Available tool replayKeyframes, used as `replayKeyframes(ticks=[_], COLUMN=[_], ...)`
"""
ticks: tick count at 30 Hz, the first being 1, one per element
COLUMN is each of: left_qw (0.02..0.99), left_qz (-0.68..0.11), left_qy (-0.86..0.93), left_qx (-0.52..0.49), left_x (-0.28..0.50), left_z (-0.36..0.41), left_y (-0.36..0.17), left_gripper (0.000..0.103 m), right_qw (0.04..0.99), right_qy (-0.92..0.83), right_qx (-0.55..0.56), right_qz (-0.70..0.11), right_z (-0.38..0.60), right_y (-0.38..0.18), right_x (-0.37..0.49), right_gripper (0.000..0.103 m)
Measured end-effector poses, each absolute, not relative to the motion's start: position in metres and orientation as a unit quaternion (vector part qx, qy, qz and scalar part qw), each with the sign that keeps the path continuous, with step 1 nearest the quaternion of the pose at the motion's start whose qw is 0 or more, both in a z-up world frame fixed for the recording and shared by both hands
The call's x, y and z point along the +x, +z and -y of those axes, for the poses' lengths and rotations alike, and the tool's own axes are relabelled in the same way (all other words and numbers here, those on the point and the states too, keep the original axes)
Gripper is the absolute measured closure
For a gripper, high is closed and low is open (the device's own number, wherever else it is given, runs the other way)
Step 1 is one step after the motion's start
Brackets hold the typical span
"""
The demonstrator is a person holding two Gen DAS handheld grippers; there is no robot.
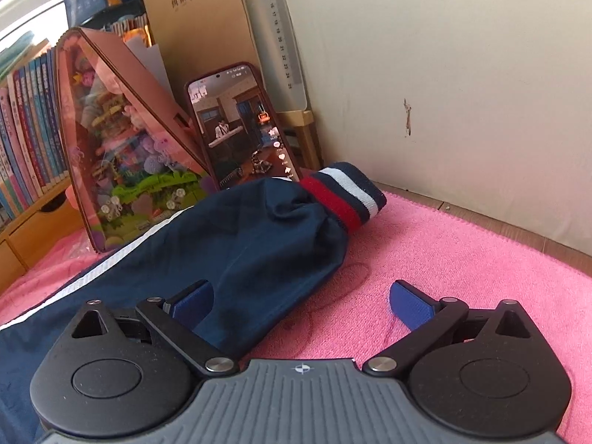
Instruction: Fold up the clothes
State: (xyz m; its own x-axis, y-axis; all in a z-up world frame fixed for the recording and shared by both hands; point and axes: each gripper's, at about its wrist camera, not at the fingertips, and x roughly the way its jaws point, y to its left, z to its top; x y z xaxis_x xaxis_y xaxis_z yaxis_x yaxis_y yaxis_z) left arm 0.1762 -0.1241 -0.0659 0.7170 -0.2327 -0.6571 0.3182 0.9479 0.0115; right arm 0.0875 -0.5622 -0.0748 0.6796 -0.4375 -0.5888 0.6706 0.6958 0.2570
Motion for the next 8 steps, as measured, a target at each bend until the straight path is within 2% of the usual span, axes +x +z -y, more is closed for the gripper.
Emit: replayKeyframes(ticks=[4,7,8], left_qw=[0.924,0.924,0.924], left_qz=[-0.346,-0.346,-0.346], left_qy=[-0.149,-0.149,-0.149], left_qx=[0.061,0.060,0.060], left_x=[0.1774,0.1773,0.1773], left_z=[0.1242,0.1240,0.1239], left_y=[-0.0662,-0.0665,-0.0665], left_gripper=[0.000,0.000,0.000], right_qw=[0.886,0.886,0.886], right_qy=[-0.308,-0.305,-0.304], right_qx=[0.238,0.241,0.242], right_qz=[-0.251,-0.252,-0.253], right_z=[0.5643,0.5658,0.5664], right_y=[-0.0732,-0.0720,-0.0716], right_x=[0.0909,0.0935,0.0943], right_gripper=[0.001,0.011,0.023])
